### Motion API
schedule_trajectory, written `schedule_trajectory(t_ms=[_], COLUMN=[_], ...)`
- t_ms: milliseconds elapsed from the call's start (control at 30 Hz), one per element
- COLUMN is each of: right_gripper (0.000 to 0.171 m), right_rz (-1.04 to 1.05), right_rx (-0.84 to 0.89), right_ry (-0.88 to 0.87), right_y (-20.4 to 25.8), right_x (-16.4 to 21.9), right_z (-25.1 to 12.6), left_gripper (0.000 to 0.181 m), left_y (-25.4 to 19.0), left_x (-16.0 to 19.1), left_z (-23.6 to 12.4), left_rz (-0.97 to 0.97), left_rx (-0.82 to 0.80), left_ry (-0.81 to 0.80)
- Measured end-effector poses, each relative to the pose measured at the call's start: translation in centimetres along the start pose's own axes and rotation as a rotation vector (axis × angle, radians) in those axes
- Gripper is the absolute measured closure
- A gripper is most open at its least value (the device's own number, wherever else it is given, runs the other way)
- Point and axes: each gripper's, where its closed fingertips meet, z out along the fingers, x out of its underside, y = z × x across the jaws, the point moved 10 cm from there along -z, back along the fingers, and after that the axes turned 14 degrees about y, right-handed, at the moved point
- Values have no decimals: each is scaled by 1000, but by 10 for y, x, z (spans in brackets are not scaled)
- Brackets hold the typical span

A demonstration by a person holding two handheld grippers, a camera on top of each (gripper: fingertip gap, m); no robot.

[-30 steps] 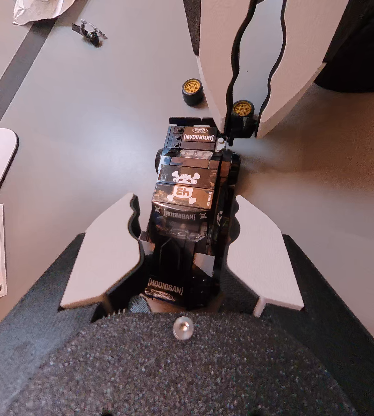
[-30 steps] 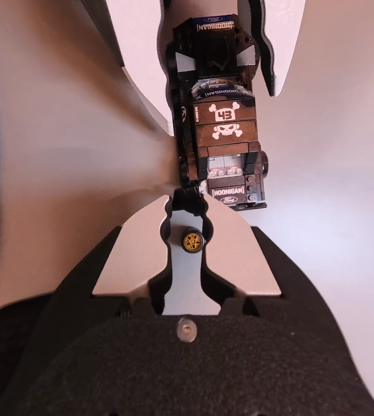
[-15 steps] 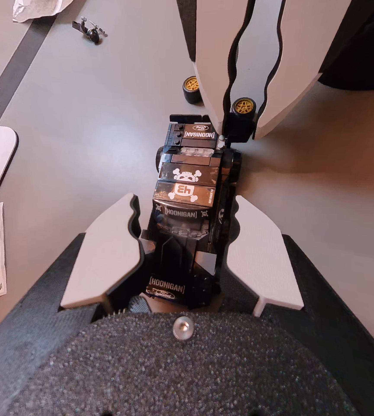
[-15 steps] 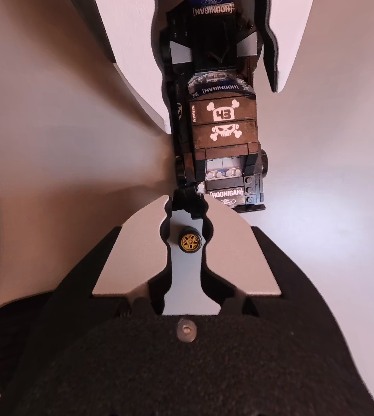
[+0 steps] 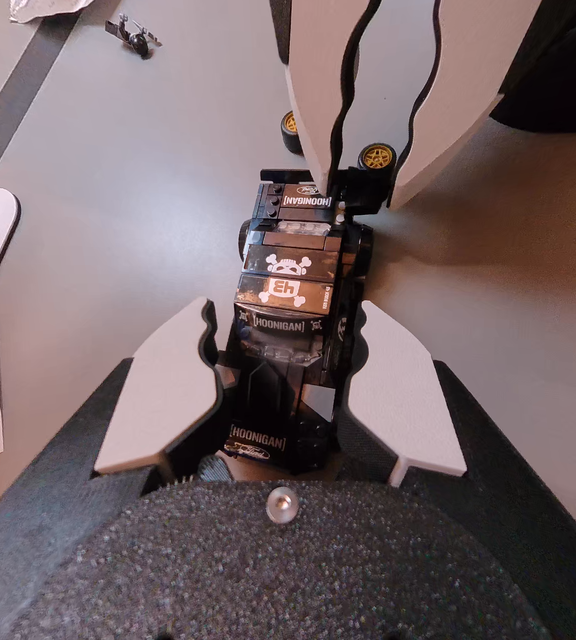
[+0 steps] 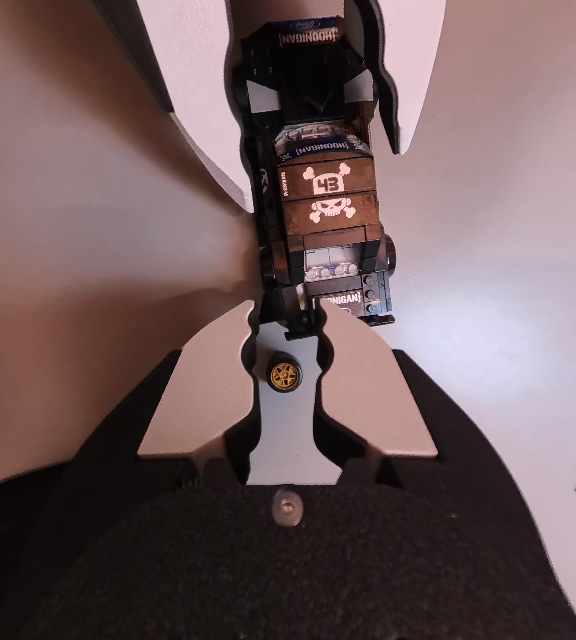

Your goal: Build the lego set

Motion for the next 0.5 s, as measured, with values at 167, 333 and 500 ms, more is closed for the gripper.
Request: schedule_trajectory(t_ms=[167, 333, 500], right_gripper=[149, 149, 149], right_rz=[19, 44, 41], right_rx=[27, 30, 20], right_ry=[-93, -128, -125], right_y=[5, 5, 4], right_x=[5, 10, 9], right_z=[1, 0, 1], left_gripper=[105, 105, 105], left_y=[0, -1, -1], left_x=[0, 0, 0], left_z=[2, 3, 3], left_rz=[-3, -2, -3], left_rx=[8, 13, 15], left_ry=[3, 5, 2])
